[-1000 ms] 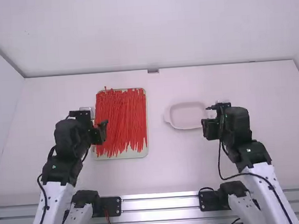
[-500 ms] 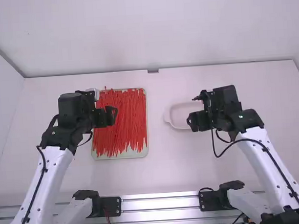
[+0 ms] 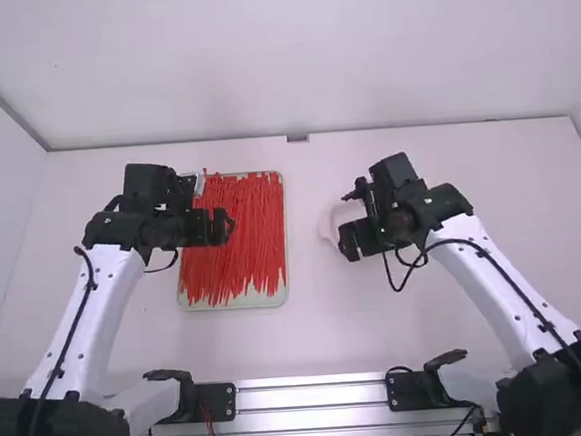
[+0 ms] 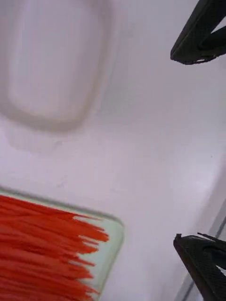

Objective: Fasten the cable tie

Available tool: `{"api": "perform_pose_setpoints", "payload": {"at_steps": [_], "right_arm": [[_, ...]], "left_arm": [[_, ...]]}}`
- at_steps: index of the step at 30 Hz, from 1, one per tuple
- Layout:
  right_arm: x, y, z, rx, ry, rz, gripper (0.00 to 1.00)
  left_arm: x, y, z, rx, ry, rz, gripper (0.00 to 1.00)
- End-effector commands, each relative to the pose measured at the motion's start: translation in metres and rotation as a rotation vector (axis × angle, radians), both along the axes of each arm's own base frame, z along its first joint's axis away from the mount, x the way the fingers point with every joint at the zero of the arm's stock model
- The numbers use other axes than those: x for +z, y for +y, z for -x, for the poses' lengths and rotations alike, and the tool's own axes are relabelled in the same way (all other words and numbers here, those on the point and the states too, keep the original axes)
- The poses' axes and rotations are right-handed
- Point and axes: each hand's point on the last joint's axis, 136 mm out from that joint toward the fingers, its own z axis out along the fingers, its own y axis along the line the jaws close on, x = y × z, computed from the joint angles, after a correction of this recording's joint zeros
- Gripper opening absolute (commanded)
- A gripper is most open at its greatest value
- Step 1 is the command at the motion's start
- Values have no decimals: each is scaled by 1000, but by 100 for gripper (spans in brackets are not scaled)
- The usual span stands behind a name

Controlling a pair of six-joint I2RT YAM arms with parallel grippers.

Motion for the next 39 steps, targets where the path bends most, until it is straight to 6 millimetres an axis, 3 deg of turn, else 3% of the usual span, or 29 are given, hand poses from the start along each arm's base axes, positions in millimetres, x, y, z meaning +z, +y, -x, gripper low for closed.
{"api": "perform_pose_setpoints", "payload": {"at_steps": [1, 10, 15, 24, 31, 35, 39], "right_arm": [[5, -10, -13, -46, -37, 49, 98], [6, -24, -18, -70, -22, 8, 98], [7, -18, -16, -32, -18, -37, 98], [10, -6, -17, -5, -36, -57, 98], [13, 5, -21, 24, -69, -70, 98], [13, 1, -23, 10, -69, -70, 98], [12, -3, -22, -1, -58, -66, 98]], "left_arm": [[8, 2, -5, -11, -24, -25, 99], [13, 3, -12, 27, -44, -7, 99], [16, 4, -19, 39, -71, -7, 99], [29, 6, -61, 51, -172, -5, 99], [10, 12, -109, 77, -110, -53, 99], [-20, 27, -140, 156, -49, -109, 99], [-41, 25, -153, 147, -22, -103, 99]]}}
